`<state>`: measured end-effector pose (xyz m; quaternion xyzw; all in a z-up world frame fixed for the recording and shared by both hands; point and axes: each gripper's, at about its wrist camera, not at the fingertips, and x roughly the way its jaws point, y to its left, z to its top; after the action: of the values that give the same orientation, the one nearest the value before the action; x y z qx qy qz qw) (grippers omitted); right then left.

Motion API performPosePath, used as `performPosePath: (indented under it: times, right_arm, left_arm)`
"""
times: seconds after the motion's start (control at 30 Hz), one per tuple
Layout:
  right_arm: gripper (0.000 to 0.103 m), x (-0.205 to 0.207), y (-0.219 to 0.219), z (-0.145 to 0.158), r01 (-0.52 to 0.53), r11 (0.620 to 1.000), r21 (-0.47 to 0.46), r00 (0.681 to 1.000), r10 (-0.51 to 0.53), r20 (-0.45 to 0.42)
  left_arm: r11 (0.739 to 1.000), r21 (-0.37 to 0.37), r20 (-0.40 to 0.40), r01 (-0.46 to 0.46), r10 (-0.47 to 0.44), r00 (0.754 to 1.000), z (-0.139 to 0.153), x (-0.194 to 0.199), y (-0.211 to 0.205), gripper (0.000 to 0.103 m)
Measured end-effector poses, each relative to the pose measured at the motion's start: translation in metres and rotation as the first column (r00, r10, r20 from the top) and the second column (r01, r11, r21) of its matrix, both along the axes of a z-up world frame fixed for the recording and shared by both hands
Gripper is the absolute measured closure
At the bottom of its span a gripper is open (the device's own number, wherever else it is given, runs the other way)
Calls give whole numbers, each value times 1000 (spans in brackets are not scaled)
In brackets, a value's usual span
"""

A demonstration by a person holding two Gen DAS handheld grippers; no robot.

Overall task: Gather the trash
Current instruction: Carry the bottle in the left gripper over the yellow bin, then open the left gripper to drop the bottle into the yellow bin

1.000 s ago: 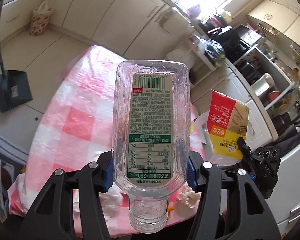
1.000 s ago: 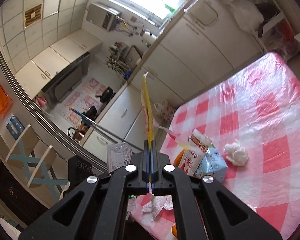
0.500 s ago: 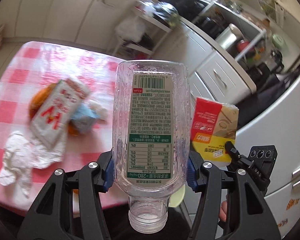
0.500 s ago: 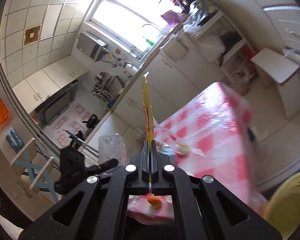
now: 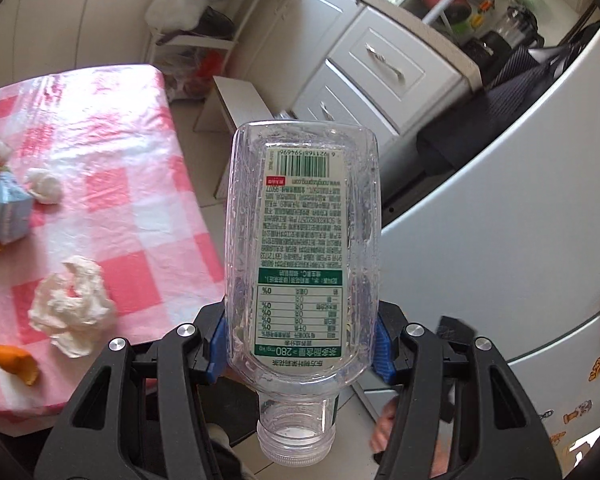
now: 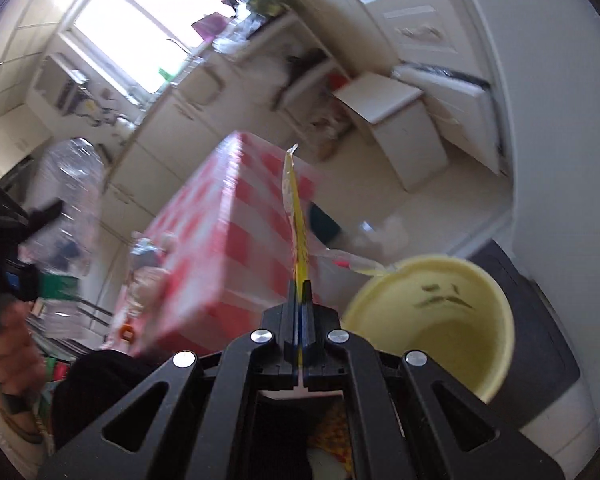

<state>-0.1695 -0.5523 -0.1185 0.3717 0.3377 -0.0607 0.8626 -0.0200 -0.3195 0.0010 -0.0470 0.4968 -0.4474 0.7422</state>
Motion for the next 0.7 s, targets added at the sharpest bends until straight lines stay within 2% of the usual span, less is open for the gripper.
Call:
performPosePath:
  times: [0.1,0.17,0.2,0.23,0.27,0.5,0.7]
  right_arm:
    - [101,8,-4,-36,15,999,34,997,-12,-83]
    - [98,6,-9,-53,32,998,45,991,-26,-128]
    - [93,3,-11,-60,44,997,58,990,-36,-136]
    - [70,0,-13,-63,59,996,65,989,-50,-139]
    - [51,-3,-15,-64,77,995,63,988,-68,-136]
    - [50,-31,-29,-61,156,987,28,981,-152,-123]
    - [48,-53,-36,-54,220,975,25,971,-216,-105]
  left_arm:
    - [999,25,-14,22,-22,1000,-13,-8,-23,49]
    - [998,45,-34,34,-32,999,-25,-14,-38,49]
    - [998,54,-43,37,-35,998,-31,-17,-46,49]
    - [997,62,-51,40,-37,998,-35,-18,-49,49]
    - [997,70,-60,45,-40,997,-41,-20,-55,49]
    - [988,134,-81,71,-60,995,-72,-32,-92,49]
    - [973,214,-52,91,-82,995,-83,-36,-117,48]
